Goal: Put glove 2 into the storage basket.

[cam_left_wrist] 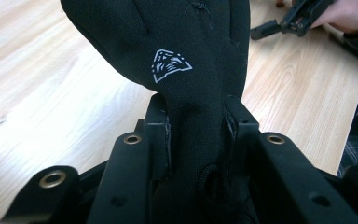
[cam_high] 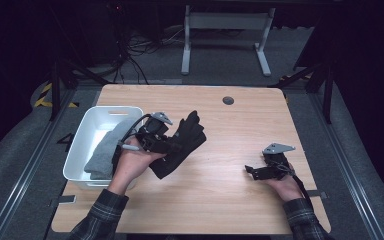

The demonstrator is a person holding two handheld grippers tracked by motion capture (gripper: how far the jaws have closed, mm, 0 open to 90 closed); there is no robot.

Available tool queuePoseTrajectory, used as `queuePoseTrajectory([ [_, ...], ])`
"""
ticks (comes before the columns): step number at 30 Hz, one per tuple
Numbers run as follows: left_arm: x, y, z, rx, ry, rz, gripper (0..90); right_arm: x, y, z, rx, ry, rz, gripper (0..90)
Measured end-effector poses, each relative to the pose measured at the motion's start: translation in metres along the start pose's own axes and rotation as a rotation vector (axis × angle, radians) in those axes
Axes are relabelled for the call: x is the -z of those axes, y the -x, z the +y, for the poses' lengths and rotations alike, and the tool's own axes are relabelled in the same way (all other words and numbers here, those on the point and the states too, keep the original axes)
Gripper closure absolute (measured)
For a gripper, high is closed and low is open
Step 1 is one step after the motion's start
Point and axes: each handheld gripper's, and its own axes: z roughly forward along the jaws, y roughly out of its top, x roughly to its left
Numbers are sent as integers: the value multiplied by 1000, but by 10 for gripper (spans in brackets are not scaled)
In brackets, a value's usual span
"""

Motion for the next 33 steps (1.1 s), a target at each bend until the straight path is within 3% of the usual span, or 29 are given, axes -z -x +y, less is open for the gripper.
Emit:
queuePoseTrajectory([
  [11, 46, -27, -19, 71, 48, 81, 688, 0, 0, 0, 2, 0, 4, 63],
  [23, 94, -65, -58, 191, 99, 175, 688, 0, 0, 0, 0, 0, 2, 63],
  [29, 107, -82, -76, 249, 98, 227, 688, 0, 0, 0, -1, 0, 2, 63],
  [33, 106, -93, -86, 287, 85, 236, 687, 0, 0, 0, -1, 0, 2, 63],
])
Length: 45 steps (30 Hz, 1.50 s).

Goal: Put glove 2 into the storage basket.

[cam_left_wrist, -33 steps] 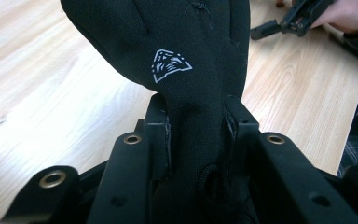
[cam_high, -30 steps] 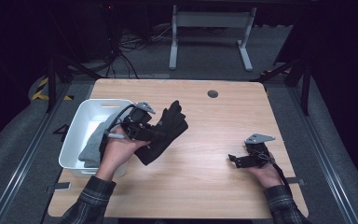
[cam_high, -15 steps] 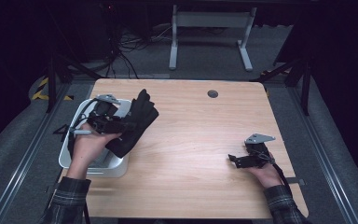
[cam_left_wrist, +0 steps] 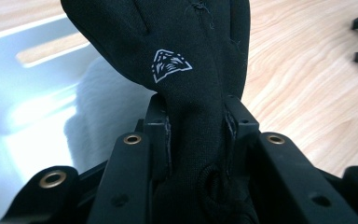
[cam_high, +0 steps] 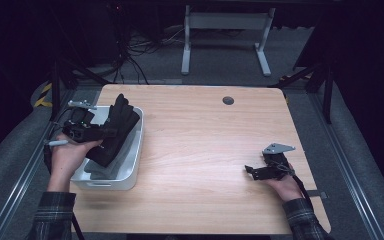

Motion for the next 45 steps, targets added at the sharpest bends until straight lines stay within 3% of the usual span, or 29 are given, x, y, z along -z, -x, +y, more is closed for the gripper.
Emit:
queuePoseTrajectory([
  [7, -16, -17, -12, 55, -38, -2, 686, 0, 0, 0, -1, 0, -1, 63],
  [16, -32, -30, -21, 90, -76, 8, 662, 0, 0, 0, -1, 0, -1, 63],
  [19, -35, -33, -23, 90, -81, 24, 578, 0, 0, 0, -1, 0, -1, 63],
  [22, -38, -35, -24, 81, -81, 53, 377, 0, 0, 0, -1, 0, -1, 63],
  [26, -36, -34, -22, 60, -50, 78, 217, 0, 0, 0, 0, 0, -1, 63],
  [29, -34, -33, -21, 52, -36, 87, 189, 0, 0, 0, -2, 0, -1, 63],
  [37, -29, -27, -17, 30, -4, 76, 179, 0, -1, 0, -3, 0, -2, 63],
  [45, -27, -5, -7, -10, 46, 34, 176, 0, -1, 0, -3, 0, -3, 63],
])
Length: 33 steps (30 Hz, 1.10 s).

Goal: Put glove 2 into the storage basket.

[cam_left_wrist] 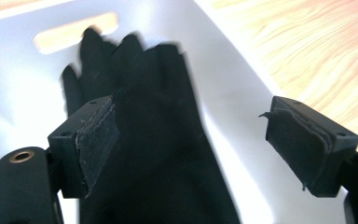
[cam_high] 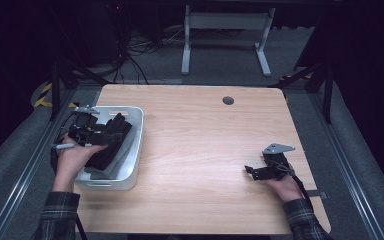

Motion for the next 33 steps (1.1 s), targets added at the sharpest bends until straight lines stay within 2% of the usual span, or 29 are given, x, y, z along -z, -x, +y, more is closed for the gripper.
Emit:
queuePoseTrajectory([
  [8, -10, 25, 14, -52, 14, -45, 176, 0, 0, 0, 1, 1, 1, 63],
  [14, -19, 55, 21, -101, 34, -95, 177, 0, 0, 0, 2, 0, 3, 62],
  [21, -43, 102, 23, -174, 35, -175, 177, 0, 0, 0, 2, 0, 9, 62],
  [27, -70, 143, 18, -235, 28, -212, 181, 0, 0, 0, 3, -1, 9, 61],
  [30, -84, 160, 13, -265, 23, -225, 181, 0, 0, 0, 3, -1, 11, 61],
  [33, -95, 170, 8, -285, 21, -234, 181, 0, 0, 0, 4, 0, 13, 62],
])
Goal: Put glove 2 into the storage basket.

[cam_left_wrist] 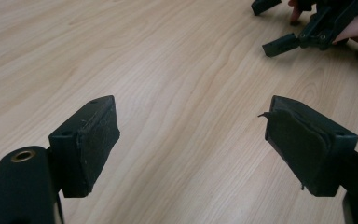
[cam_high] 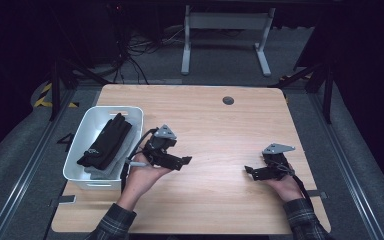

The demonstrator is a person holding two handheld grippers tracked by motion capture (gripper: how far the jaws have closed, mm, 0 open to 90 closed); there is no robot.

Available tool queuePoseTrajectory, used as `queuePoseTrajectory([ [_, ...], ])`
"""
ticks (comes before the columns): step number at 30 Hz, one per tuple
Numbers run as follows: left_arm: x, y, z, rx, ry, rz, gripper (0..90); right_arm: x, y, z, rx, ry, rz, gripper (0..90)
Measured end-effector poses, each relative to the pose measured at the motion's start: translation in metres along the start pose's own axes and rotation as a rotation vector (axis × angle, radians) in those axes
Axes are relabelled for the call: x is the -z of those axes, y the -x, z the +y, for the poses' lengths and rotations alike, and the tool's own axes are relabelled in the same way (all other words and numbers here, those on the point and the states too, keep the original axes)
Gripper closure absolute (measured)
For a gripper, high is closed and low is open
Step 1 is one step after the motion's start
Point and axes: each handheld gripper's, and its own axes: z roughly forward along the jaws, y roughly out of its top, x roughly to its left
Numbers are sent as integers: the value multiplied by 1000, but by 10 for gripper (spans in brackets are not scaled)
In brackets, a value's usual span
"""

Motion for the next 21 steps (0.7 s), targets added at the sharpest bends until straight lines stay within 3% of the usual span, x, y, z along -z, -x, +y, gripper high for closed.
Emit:
queuePoseTrajectory([
  [5, -30, 10, -11, -13, -27, -30, 181, 0, 0, 0, 1, 0, 0, 62],
  [12, -63, 16, -29, -37, -118, -41, 178, 0, 0, 0, 2, 0, 3, 62],
  [15, -70, 17, -33, -49, -147, -33, 175, 0, 0, 0, 4, 1, 4, 62],
  [21, -73, 17, -36, -49, -155, -27, 164, 0, 0, 0, 5, 1, 5, 63],
])
